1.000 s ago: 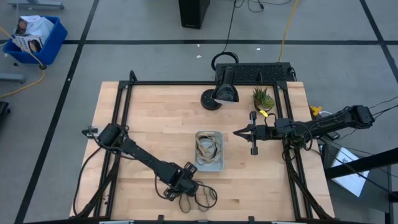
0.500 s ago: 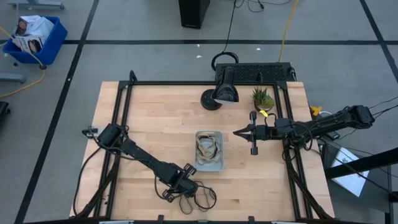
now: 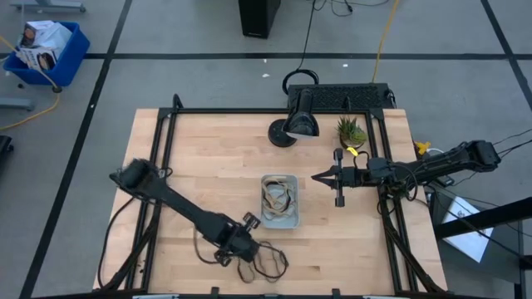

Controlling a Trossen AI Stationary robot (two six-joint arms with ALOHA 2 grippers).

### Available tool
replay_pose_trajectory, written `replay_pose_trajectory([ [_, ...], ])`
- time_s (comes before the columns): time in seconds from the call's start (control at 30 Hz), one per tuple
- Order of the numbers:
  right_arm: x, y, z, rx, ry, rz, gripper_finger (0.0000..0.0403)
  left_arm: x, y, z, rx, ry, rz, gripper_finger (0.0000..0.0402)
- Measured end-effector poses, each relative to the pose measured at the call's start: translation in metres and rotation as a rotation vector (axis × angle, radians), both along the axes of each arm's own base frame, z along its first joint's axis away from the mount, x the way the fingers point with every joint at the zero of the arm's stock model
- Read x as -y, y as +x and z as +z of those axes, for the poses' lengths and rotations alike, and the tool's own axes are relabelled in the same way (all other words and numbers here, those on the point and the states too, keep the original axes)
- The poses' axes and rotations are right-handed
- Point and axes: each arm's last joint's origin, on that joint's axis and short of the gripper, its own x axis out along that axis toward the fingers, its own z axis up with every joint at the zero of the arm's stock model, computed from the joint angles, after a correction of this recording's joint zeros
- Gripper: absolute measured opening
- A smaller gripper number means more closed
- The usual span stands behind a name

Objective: Pick and place rubber bands into bin
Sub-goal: Put the black rubber band into the gray container

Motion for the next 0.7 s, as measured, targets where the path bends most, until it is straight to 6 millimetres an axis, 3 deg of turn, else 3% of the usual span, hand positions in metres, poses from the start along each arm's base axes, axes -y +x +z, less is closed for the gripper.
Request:
replay_pose_trajectory([
  [0.33, 0.000, 0.000, 0.000, 0.001, 0.000, 0.000, 0.0000, -0.032, -0.049, 0.110, 0.256, -0.011, 0.106, 0.0001],
  [0.5, 0.000, 0.000, 0.000, 0.001, 0.003, 0.000, 0.0000, -0.048, -0.077, 0.142, 0.353, -0.028, 0.108, 0.0001],
  [0.7, 0.000, -0.001, -0.005, -0.009, -0.006, 0.000, 0.0000, -0.072, -0.118, 0.148, 0.537, -0.145, 0.112, 0.0001],
])
